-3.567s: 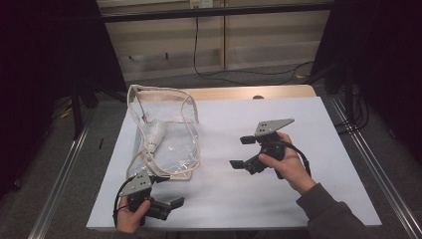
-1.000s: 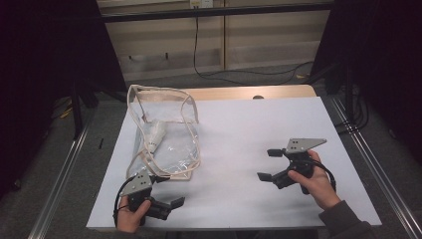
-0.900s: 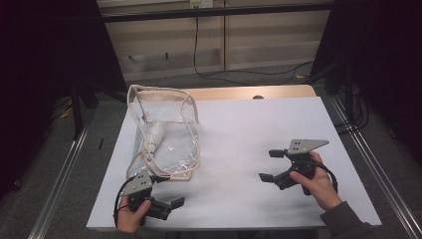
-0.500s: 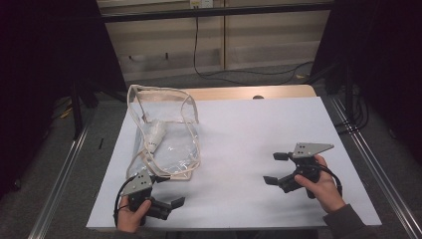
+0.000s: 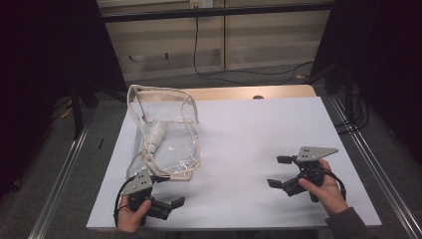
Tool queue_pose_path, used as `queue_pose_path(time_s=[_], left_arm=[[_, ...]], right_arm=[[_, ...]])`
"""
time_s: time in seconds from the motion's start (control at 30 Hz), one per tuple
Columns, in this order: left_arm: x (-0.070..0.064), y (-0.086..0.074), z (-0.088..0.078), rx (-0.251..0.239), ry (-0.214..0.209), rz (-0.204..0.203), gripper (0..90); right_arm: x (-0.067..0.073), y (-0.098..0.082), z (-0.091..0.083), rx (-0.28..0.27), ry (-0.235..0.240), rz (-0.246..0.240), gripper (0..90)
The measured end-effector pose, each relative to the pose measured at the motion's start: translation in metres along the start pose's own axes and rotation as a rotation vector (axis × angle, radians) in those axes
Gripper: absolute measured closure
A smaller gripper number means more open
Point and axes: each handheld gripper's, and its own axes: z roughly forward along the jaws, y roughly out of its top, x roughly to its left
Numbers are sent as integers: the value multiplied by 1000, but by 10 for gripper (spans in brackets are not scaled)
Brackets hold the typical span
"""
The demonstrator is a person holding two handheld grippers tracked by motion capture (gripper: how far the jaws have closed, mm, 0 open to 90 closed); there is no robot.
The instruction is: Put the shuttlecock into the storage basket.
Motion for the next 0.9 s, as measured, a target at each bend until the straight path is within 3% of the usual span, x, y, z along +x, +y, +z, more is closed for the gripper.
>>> queue_pose_path(time_s=[0.9], left_arm=[[0,1,1,-2,3,-4,22]], right_arm=[[3,-12,-10,-24,-9,-6,43]])
